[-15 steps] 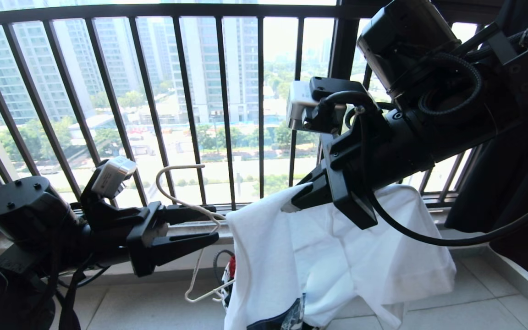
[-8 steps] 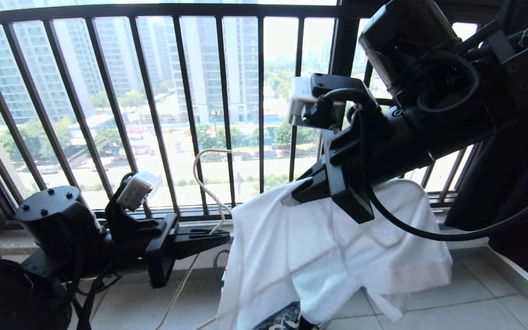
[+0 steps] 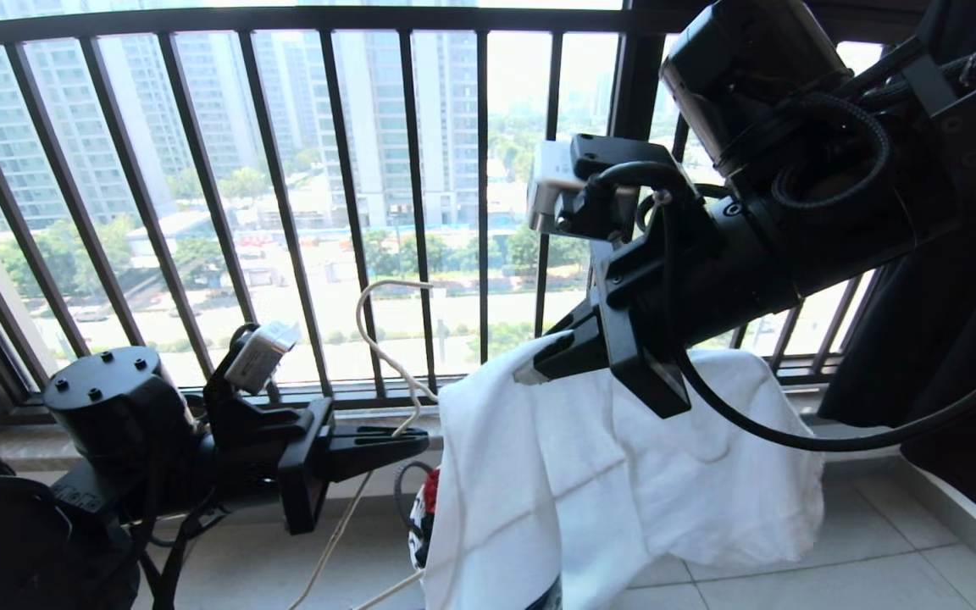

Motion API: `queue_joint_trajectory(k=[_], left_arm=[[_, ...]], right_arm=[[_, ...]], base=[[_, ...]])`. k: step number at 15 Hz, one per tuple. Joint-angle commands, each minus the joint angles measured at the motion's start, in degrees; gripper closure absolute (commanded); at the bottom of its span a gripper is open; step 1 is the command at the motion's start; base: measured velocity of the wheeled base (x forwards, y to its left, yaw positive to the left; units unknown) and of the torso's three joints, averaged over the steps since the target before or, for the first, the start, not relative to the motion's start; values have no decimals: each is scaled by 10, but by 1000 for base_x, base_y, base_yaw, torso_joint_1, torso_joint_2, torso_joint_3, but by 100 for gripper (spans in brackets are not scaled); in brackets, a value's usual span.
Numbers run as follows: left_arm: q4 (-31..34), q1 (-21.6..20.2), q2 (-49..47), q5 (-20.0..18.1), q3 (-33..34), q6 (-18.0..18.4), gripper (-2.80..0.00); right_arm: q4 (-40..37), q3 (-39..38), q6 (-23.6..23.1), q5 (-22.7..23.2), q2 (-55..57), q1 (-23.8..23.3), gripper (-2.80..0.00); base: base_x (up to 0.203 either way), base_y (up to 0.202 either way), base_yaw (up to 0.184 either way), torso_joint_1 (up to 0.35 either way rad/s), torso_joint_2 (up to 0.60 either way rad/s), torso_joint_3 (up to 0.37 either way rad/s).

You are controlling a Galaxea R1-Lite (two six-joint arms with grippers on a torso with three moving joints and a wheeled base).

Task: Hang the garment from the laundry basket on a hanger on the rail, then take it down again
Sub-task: Hang the clothes on the clothes rack

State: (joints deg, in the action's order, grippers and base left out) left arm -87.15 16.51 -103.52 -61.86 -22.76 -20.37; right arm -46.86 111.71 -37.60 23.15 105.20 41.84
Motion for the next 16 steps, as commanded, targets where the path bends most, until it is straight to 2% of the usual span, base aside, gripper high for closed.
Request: queue_joint_trajectory(k=[1,4,7,8,16], left_arm=[[-5,0,10,-2,-3,-2,0],[-5,0,30,23,-4,-2,0],[-5,0,40,25,-7,-3,0],[-5,0,47,25,-7,-3,0],[-5,-2,73,37,-7,-4,0]], right_arm=[[-4,-2,-3,1,1,0,0],[-2,-1,-2,1,2,3,0],[14,-1,2,-8,4,8,0],[14,-1,2,-9,4,8,-280],[16,0,2,-18,6,8,-280]], base=[[0,0,0,0,0,0],[0,0,0,0,0,0],[0,0,0,0,0,0],[0,0,0,0,0,0],[0,0,0,0,0,0]])
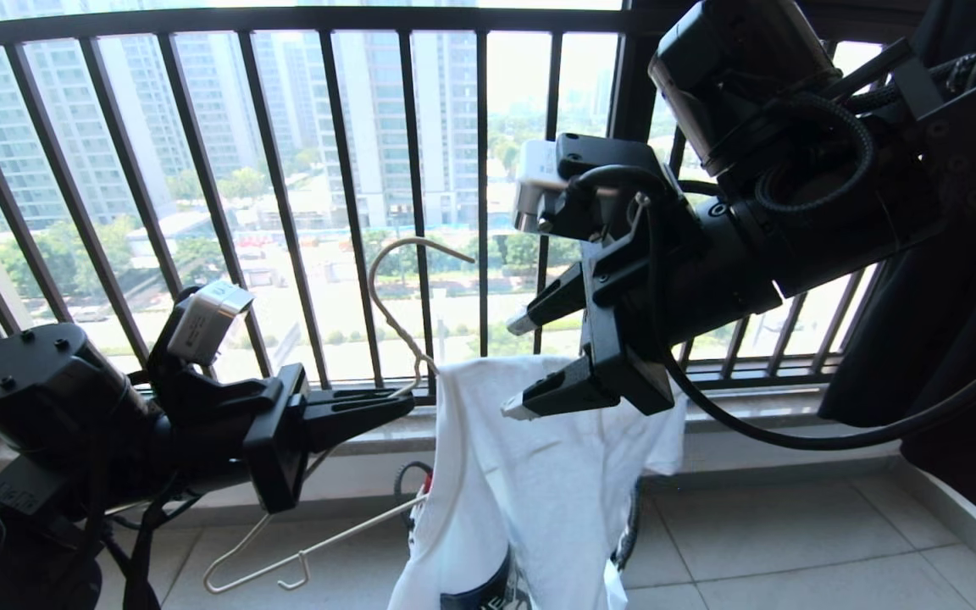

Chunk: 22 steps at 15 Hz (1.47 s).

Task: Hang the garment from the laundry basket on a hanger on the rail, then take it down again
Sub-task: Hang the clothes on the clothes rack

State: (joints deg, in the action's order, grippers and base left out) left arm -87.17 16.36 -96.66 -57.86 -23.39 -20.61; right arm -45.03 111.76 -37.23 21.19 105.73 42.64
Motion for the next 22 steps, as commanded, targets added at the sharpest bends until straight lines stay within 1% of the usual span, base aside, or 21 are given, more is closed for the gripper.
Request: queue_joint_trajectory(k=[1,7,11,15,18,22], left_arm=[[-5,0,5,-3,0,-1,0],[-5,-6,26,-3,1,-6,0],[-5,-6,46,-4,6,-7,0],[-5,-6,62,-4,7,-7,0],[-5,-6,64,-5,8,-7,0],[-5,-6,63,-8,12,-6,0]], right_arm=[[-2,-1,-2,2,1,0,-280],[10,2,-2,2,3,-17,-280],[11,11,-3,2,29,-28,-280],[32,13,-5,2,63,-45,-280],[24,6,-5,3,64,-44,-280],[-20,6,-6,9,63,-44,-280]], base=[[0,0,0,0,0,0],[0,0,0,0,0,0],[0,0,0,0,0,0],[0,0,0,0,0,0],[0,0,0,0,0,0],[0,0,0,0,0,0]])
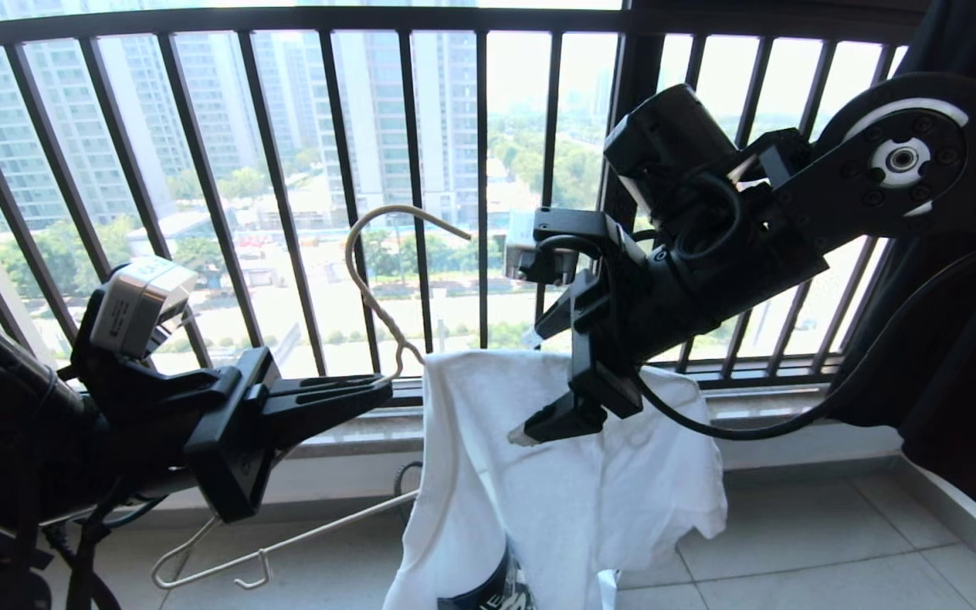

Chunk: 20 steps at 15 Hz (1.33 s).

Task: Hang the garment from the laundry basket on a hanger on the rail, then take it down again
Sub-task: Hang the clothes on the clothes rack

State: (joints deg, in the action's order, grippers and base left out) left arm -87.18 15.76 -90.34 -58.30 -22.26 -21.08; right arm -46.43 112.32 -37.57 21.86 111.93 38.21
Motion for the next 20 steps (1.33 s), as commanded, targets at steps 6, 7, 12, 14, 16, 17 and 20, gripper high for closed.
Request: queue_joint_trajectory(k=[6,7,12,14,16,17,20], left_arm=[[-5,-9,1,-12,3,1,0],[-5,-12,1,-13,3,2,0],[-5,-20,3,-24,1,2,0],[-5,-40,-1,-45,-1,2,0],[-5,-46,-2,-52,-2,2,0],[-5,-47,-4,-52,-3,2,0],[-5,-49,-3,-52,-4,2,0]], right_arm=[[-45,-1,-7,31,0,0,-280],[-46,-1,-6,34,0,1,-280],[-53,-1,-14,45,5,1,-280],[-58,-1,-15,47,9,1,-280],[-62,-1,-20,46,10,0,-280],[-73,-1,-22,45,10,-3,-280],[-106,-3,-27,39,12,-9,-280]], base=[[0,0,0,0,0,0],[0,0,0,0,0,0],[0,0,0,0,0,0],[0,0,0,0,0,0],[0,0,0,0,0,0],[0,0,0,0,0,0],[0,0,0,0,0,0]])
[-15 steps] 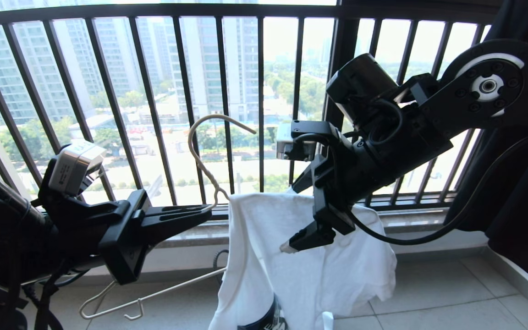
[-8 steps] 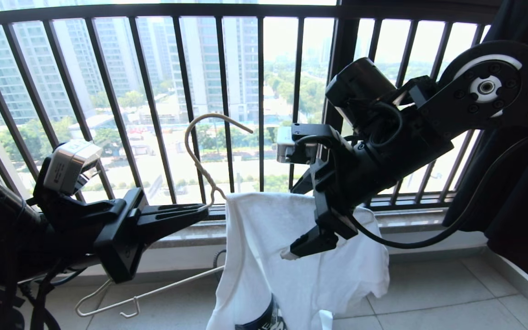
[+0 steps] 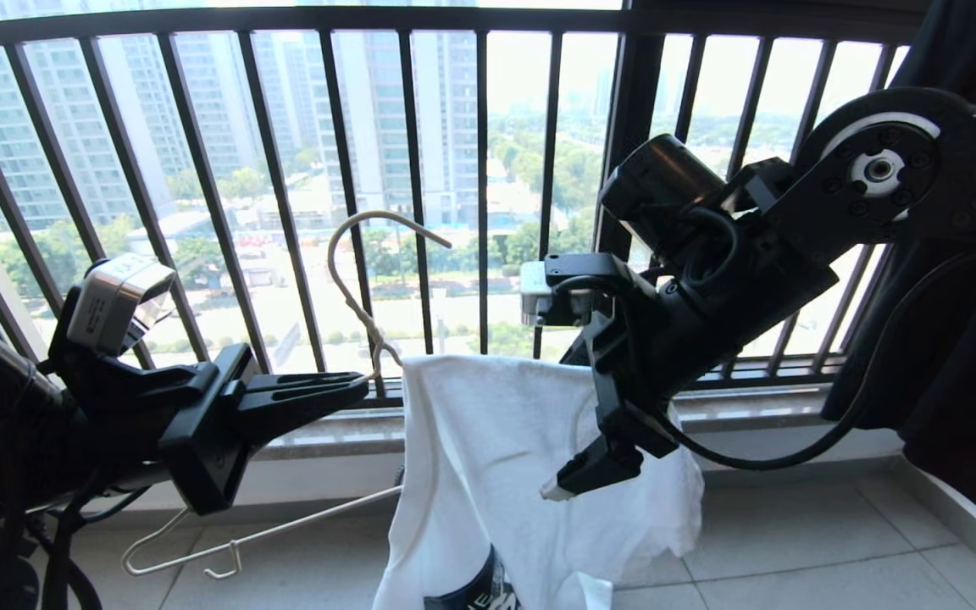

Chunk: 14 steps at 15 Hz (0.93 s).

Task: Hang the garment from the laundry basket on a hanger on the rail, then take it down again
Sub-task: Hang the clothes on the clothes rack

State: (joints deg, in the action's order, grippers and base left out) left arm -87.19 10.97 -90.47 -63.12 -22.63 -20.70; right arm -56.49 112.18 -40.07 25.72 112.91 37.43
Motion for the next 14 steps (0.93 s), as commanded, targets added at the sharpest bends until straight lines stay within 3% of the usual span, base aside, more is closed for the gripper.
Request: queue_joint_trajectory(k=[1,8,9,14], left_arm=[[-5,-1,-1,-3,-1,-1,0],[-5,-1,8,-3,1,0,0],[-5,-1,9,-2,0,0,0],[-5,-2,13,-2,3,2,0]], right_arm=[[-8,-5,-3,-4,6,-2,-280],[0,1,-7,-4,13,-4,-280],[3,1,-8,-3,13,-5,0],[9,1,-8,-2,16,-5,0]], base=[[0,0,0,0,0,0],[0,0,0,0,0,0],[0,0,0,0,0,0],[0,0,0,0,0,0]])
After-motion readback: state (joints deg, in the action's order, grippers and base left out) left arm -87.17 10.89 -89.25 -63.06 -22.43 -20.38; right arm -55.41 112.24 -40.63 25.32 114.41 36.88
